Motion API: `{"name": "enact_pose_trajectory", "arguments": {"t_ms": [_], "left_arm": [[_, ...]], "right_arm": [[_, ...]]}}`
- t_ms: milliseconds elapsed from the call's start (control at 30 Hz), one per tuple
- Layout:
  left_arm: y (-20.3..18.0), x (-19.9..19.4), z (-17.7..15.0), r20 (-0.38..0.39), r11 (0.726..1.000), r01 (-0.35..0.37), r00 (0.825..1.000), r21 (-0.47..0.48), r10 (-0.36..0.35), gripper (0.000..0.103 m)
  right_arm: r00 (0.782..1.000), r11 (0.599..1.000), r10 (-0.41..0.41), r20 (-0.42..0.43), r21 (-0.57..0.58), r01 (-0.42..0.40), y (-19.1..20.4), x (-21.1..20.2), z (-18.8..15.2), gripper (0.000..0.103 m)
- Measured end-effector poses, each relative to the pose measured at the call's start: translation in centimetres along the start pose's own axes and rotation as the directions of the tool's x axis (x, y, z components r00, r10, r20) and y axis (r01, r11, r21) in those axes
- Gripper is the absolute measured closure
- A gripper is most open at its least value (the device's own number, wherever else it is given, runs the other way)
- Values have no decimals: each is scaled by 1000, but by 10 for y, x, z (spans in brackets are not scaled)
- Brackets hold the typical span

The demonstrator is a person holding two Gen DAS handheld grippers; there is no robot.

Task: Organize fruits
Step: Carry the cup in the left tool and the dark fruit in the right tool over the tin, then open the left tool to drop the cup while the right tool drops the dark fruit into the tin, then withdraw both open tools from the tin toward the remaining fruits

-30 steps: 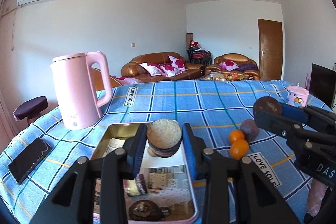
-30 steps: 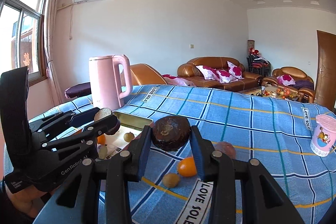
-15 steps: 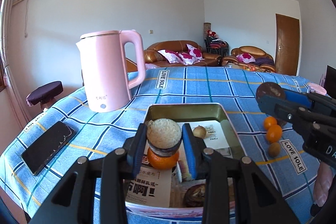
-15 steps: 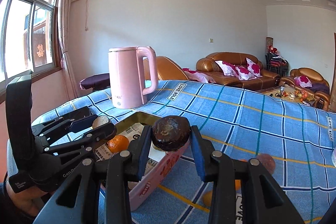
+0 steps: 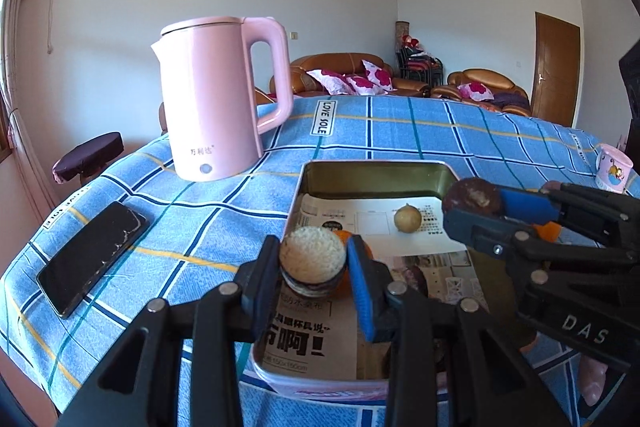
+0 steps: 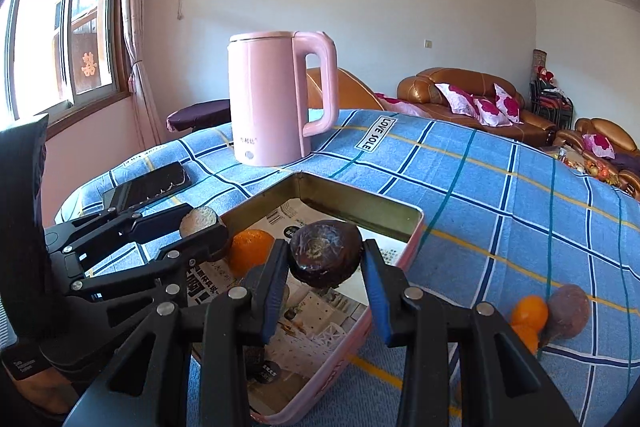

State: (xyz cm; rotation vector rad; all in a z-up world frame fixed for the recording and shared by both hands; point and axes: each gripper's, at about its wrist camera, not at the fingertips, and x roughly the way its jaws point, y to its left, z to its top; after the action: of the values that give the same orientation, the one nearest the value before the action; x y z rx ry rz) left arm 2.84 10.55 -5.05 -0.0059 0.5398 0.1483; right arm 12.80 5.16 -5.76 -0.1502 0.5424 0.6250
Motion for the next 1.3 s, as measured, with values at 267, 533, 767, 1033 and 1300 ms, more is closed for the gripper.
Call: {"name": "enact_pose_trajectory", "arguments": {"t_ms": [267,533,767,1033,1300], "left_arm": [[-2,2,-1,-11,1000,-12,1000,8,12,62],[3,-5,1,20,999,-24,1000,-36,24,25],[-14,-15,4,62,1000,3,998,-22,-2,11],[-30,-17,9,74,999,31,997,-3,-31,10],[-43,-11,20,72,999,40,997,26,-41,7]], "right_arm": [[998,1000,22,-60,7,-21,2,18,-2,64],[998,999,-12,-58,31,14,-5,10,-5,54],[990,989,-127,-66,70,132,-39,-29,-25,51],[964,955,-237,-121,155,254,-84,-59,-48,51],[956,960,-212,-201,138,242,-78,-38,-48,51]]}}
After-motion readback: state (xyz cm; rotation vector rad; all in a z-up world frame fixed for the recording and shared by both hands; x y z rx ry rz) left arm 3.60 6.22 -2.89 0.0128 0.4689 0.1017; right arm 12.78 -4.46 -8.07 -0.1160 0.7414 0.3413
